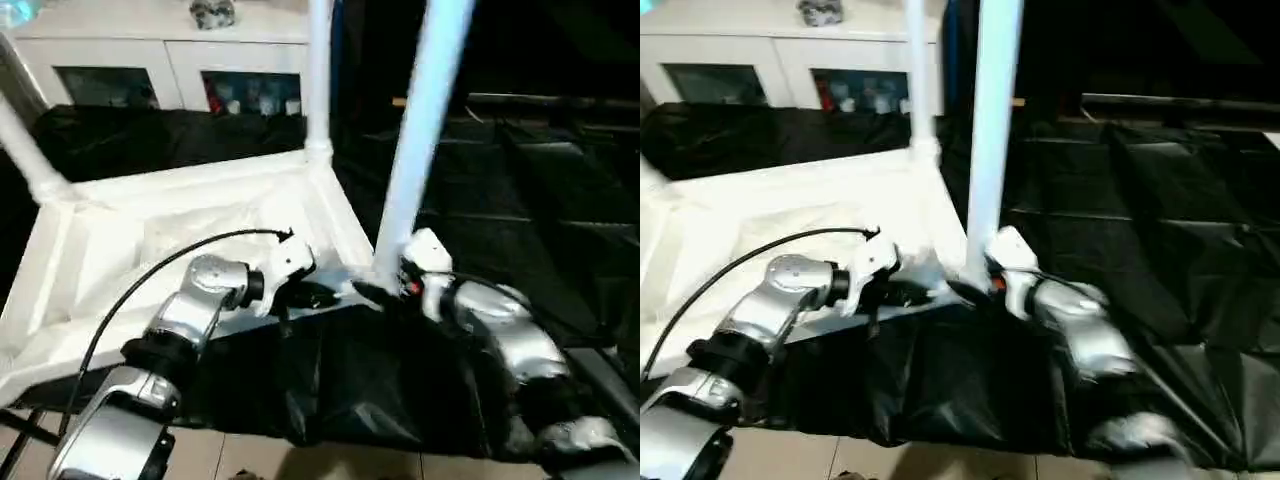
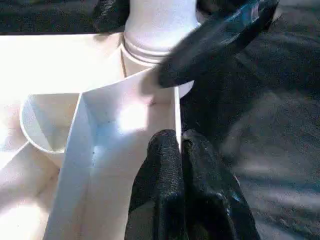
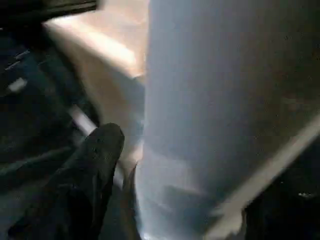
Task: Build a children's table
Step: Rotate leg to tighten
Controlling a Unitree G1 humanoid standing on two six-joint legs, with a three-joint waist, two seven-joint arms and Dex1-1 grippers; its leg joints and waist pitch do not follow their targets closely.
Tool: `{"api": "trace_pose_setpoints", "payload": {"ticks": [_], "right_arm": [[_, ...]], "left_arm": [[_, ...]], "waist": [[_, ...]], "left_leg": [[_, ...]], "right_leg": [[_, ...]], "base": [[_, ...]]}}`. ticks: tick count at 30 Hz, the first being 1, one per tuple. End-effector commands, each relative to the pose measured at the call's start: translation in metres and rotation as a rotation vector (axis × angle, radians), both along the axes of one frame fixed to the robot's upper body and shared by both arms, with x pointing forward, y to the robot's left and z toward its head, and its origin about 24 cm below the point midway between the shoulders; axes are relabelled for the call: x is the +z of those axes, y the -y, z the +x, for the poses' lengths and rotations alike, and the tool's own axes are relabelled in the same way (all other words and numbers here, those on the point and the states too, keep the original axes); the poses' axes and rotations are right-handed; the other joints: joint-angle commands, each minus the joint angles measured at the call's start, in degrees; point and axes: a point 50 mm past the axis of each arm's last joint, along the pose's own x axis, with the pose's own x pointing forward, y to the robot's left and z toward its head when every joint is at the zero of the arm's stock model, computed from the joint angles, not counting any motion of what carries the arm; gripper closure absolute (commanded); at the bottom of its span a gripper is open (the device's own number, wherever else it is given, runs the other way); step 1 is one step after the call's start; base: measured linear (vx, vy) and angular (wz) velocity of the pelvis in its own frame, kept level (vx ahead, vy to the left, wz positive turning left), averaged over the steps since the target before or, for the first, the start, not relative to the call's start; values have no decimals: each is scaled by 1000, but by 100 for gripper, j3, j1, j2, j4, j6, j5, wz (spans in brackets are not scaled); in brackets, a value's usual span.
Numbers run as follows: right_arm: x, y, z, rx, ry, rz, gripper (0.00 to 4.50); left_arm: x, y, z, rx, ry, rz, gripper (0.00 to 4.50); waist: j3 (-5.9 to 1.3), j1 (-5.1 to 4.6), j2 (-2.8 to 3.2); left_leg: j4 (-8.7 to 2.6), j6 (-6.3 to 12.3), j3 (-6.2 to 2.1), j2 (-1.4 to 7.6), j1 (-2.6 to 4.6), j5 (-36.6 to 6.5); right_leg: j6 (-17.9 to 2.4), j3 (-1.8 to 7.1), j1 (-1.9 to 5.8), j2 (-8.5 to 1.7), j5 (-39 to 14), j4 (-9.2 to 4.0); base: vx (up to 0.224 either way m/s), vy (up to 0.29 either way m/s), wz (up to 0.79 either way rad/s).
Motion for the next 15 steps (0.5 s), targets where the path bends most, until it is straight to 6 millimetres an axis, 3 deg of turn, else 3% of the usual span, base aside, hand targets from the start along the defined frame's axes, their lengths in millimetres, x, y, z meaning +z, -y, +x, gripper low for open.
{"api": "trace_pose_setpoints", "payload": {"ticks": [1,4,5,7,15], "right_arm": [[-3,-11,-8,98,-32,6,96],[-2,-6,-14,160,-65,4,96],[-2,-5,-16,180,-76,7,121],[-1,-4,-19,213,-97,7,121],[-3,-6,-23,263,-127,-14,190]], "left_arm": [[21,11,3,-62,89,-68,450],[19,3,0,-95,65,-52,450],[19,1,-1,-108,57,-46,450],[19,-2,-3,-122,46,-45,450],[19,-2,-4,-134,36,-49,450]], "waist": [[-381,-1,-43],[-378,2,-62],[-380,14,-62],[-379,26,-67],[-379,82,-79]], "left_leg": [[-397,440,4,174,81,-1509],[-397,413,4,171,84,-1527],[-396,423,5,173,88,-1510],[-400,442,1,185,72,-1458],[-399,381,2,183,83,-1401]], "right_leg": [[-1427,201,287,-247,-1397,-359],[-1427,199,284,-250,-1500,-364],[-1400,200,282,-244,-1522,-364],[-1406,202,284,-257,-1504,-353],[-1367,204,261,-261,-1551,-354]], "base": [[0,0,0],[0,0,0],[0,0,0],[0,0,0],[0,0,0]]}}
